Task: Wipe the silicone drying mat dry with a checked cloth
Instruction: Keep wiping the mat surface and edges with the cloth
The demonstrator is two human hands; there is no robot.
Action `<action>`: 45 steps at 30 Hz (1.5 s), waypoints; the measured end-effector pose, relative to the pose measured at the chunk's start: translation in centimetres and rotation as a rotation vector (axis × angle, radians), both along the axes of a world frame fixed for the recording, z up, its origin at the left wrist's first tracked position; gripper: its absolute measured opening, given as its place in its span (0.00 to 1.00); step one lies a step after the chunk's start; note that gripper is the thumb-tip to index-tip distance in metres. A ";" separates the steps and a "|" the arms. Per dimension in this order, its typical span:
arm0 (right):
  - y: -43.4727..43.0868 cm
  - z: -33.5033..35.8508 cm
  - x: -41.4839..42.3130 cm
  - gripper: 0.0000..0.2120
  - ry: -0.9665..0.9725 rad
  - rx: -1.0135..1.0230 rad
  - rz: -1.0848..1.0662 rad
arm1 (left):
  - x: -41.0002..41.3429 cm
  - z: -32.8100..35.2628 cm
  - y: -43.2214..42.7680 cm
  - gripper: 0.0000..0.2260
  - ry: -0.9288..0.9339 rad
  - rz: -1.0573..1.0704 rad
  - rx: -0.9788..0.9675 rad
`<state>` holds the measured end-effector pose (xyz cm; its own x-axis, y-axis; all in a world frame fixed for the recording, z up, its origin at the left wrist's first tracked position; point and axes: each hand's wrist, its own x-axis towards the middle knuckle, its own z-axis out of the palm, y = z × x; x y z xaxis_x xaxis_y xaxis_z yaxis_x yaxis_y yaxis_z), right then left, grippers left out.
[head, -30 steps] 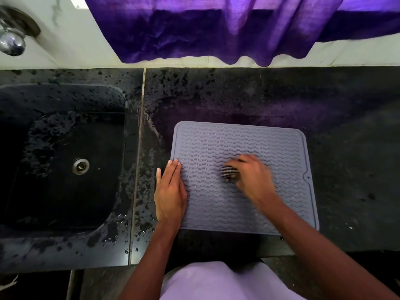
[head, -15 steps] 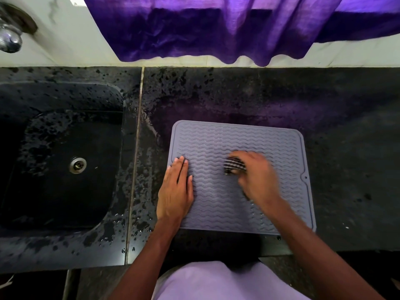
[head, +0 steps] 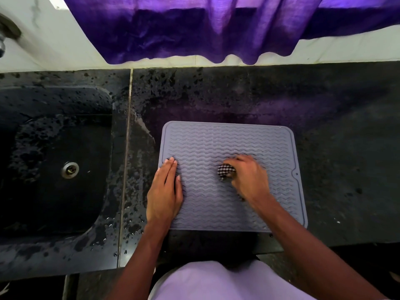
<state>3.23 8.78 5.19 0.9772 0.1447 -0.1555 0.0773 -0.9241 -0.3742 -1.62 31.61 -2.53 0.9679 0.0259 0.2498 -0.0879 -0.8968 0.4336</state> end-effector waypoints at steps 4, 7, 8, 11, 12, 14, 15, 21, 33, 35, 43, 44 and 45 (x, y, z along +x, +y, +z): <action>-5.5 0.5 -0.6 0.21 0.002 -0.071 -0.111 | -0.1 0.0 0.0 0.20 -0.004 0.000 -0.004; -9.4 1.2 -1.3 0.22 -0.005 -0.147 -0.212 | -0.1 0.1 -0.1 0.21 0.006 0.001 0.005; -10.7 1.4 -1.6 0.23 -0.010 -0.176 -0.242 | -0.1 0.1 -0.2 0.21 0.008 0.002 0.005; -13.6 1.8 -2.1 0.23 0.000 -0.253 -0.336 | -0.2 0.1 -0.3 0.20 0.008 0.006 0.003; -14.0 1.8 -2.2 0.23 0.007 -0.278 -0.348 | -0.2 0.1 -0.3 0.20 0.005 0.009 0.006; -14.0 2.1 -2.2 0.22 -0.003 -0.329 -0.325 | -0.2 0.2 -0.4 0.20 0.003 0.013 0.014; -13.5 2.4 -2.1 0.20 -0.029 -0.333 -0.306 | -0.1 0.2 -0.5 0.20 0.004 0.015 0.018; -3.1 3.7 -0.6 0.18 -0.175 0.021 -0.136 | -0.1 0.3 -0.5 0.21 0.013 0.020 0.010; -0.3 -0.4 -1.0 0.24 -0.150 -0.145 0.021 | -0.1 0.1 -0.2 0.20 0.000 0.019 -0.056; -2.9 -0.1 -1.2 0.25 -0.134 -0.152 -0.026 | -0.1 0.1 -0.3 0.20 -0.008 0.019 -0.051; -14.4 1.1 -2.0 0.26 -0.049 -0.321 -0.286 | -0.2 0.0 -0.3 0.21 0.002 0.025 -0.051; -15.3 1.5 -1.9 0.25 -0.038 -0.340 -0.304 | -0.2 0.0 -0.3 0.21 0.001 0.026 -0.053; -15.9 1.8 -1.8 0.24 -0.028 -0.361 -0.320 | -0.2 0.0 -0.3 0.21 0.004 0.027 -0.056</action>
